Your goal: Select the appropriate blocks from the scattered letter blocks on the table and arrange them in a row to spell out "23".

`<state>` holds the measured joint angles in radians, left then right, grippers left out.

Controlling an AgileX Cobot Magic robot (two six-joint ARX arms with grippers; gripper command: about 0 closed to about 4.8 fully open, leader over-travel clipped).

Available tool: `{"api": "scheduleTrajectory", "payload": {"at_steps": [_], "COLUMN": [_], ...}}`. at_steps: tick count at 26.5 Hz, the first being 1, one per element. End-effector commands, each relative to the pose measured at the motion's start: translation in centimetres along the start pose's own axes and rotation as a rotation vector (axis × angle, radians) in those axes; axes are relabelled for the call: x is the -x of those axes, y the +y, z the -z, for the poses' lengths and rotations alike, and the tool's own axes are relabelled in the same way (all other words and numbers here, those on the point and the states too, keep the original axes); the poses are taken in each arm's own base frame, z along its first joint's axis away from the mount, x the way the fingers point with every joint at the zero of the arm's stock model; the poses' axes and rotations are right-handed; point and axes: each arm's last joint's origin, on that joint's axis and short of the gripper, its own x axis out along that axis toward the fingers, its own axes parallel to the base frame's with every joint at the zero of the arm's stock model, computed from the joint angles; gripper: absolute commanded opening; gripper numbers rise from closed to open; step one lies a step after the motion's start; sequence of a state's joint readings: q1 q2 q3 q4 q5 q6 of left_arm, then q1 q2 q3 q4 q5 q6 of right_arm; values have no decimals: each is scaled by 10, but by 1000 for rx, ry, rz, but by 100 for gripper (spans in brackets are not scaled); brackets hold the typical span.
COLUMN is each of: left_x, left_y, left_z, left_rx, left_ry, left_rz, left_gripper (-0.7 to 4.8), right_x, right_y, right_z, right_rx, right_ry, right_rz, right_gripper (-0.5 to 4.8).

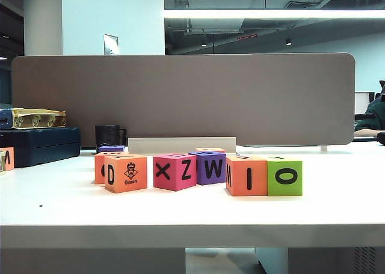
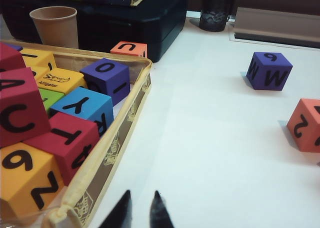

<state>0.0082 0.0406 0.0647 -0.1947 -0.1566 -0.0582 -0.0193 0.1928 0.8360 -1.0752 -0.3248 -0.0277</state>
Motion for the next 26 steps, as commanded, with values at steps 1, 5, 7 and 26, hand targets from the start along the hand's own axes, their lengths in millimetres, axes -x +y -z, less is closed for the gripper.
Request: {"api": "scheduleTrajectory", "payload": {"at_steps": [1, 5, 7, 26], "left_x": [0, -3, -3, -3], "left_y": [0, 0, -1, -4], "left_z": [2, 14, 14, 14], "left_rx": [10, 10, 2, 9], "left_ry": [-31, 4, 1, 13], "left_rz": [6, 28, 45, 142], "left_gripper": [49, 49, 49, 49], "right_x": [1, 1, 1, 1], "right_y": [0, 0, 0, 0], "right_z": [-1, -1, -1, -1], "right_rx": [6, 7, 7, 7], "right_ry": [-10, -12, -12, -13], "right_rz": [1, 1, 1, 2], "right_gripper": [-1, -1, -1, -1]}}
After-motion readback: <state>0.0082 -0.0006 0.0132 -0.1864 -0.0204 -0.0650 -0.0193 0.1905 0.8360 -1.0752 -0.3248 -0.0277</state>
